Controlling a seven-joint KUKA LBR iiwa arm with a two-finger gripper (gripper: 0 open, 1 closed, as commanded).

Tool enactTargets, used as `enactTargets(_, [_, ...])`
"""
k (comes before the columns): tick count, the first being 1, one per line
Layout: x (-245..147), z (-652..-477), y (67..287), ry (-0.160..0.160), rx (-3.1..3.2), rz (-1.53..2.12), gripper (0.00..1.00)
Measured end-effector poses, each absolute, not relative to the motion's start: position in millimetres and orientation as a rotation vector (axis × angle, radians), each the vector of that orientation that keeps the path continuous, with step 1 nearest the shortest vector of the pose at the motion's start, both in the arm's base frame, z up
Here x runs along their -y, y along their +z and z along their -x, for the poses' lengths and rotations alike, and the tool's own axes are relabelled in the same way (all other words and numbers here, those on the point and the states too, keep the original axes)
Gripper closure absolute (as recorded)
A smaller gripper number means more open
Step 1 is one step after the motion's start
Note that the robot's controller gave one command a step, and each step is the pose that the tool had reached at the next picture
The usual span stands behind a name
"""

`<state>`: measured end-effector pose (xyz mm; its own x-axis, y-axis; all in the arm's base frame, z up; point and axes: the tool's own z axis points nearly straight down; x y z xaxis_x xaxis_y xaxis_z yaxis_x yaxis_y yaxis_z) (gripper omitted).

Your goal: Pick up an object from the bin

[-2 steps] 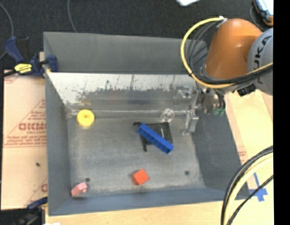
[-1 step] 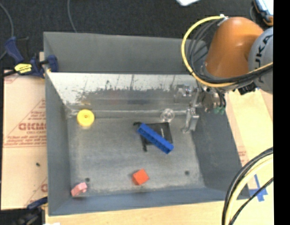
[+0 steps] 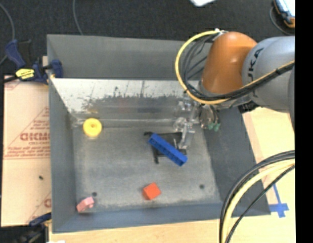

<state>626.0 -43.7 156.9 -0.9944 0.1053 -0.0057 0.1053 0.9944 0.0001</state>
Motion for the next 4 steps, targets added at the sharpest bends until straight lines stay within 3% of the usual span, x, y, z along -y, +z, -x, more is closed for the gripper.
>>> enactTargets(1, [41.0, -615.3, 134.4, 0.000, -3.126, -0.290, 0.00])
enactTargets(2, [39.6, -633.6, 84.1, 0.002, -3.102, -0.444, 0.00])
enactTargets(3, [22.9, -600.9, 76.8, 0.002, -3.099, -0.473, 0.00])
enactTargets(4, [16.4, -613.3, 71.1, 0.002, -3.083, -0.527, 1.00])
